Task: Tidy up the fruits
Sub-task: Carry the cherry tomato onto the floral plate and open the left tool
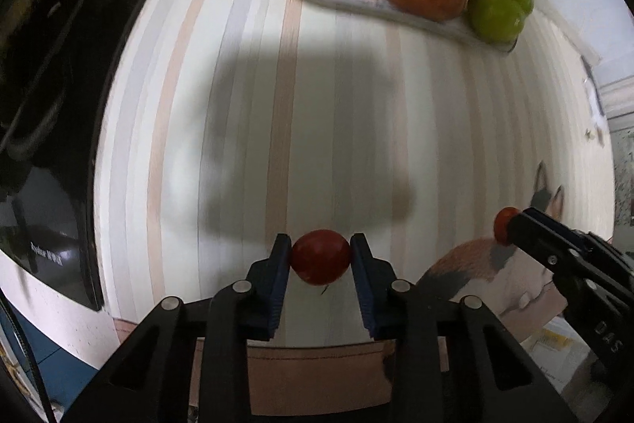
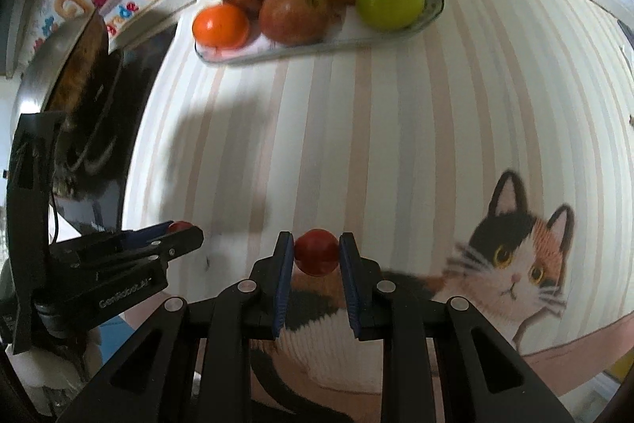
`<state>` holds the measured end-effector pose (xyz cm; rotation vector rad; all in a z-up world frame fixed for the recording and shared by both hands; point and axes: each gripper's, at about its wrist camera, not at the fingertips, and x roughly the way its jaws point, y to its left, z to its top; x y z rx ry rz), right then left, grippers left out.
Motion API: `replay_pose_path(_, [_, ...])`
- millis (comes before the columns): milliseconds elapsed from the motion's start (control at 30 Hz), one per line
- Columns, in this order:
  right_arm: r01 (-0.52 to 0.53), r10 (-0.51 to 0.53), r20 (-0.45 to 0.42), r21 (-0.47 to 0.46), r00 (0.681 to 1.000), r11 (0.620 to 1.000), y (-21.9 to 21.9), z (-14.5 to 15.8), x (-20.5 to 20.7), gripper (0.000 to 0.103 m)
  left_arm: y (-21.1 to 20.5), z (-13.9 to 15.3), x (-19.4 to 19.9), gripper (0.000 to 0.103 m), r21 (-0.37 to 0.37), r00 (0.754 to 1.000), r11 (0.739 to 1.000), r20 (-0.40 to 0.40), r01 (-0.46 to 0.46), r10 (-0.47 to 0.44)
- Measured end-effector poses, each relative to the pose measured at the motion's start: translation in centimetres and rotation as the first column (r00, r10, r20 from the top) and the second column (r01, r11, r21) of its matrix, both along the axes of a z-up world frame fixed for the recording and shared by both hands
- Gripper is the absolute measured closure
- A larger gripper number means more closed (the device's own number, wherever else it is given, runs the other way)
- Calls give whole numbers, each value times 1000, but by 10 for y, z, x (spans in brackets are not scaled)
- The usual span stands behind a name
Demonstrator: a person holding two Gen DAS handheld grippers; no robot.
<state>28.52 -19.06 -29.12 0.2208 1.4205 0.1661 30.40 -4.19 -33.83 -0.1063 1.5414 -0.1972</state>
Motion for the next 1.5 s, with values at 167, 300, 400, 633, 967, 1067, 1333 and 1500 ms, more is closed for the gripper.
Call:
replay_pose_path(167, [22,-22,45,9,999,1000,-9,12,26,77,-7,32,36,75,-57,997,998,76,-17,21])
replay_pose_path(300, [58,-61,98,28,993,998,-16,18,58,77,-8,48,73,75,-111,992,993,109,-46,58])
replay_pose_path(400, [77,-82,134,42,988,996,-18,19,85,77,-2,51,107,75,-136,990,989,120,-53,69])
replay_pose_path(633, [81,-85,162,31,983,996,-22,4,132,77,-5,41,148,75,-115,992,993,117,-30,44])
replay_pose_path(967, [62,-67,148,42,987,997,-21,-20,149,76,-17,32,155,74,-67,995,998,104,-5,12])
replay_pose_path(1067, [86,-93,137,58,986,995,-28,-20,148,60,-17,34,152,68,-54,995,998,99,-17,22])
replay_pose_path(1333, [161,-168,152,56,974,985,-48,11,133,13,-1,56,142,24,-27,986,998,154,-54,57])
replay_pose_path(1500, [154,-137,169,-93,976,984,-48,40,117,7,4,77,122,13,63,975,997,221,-36,21])
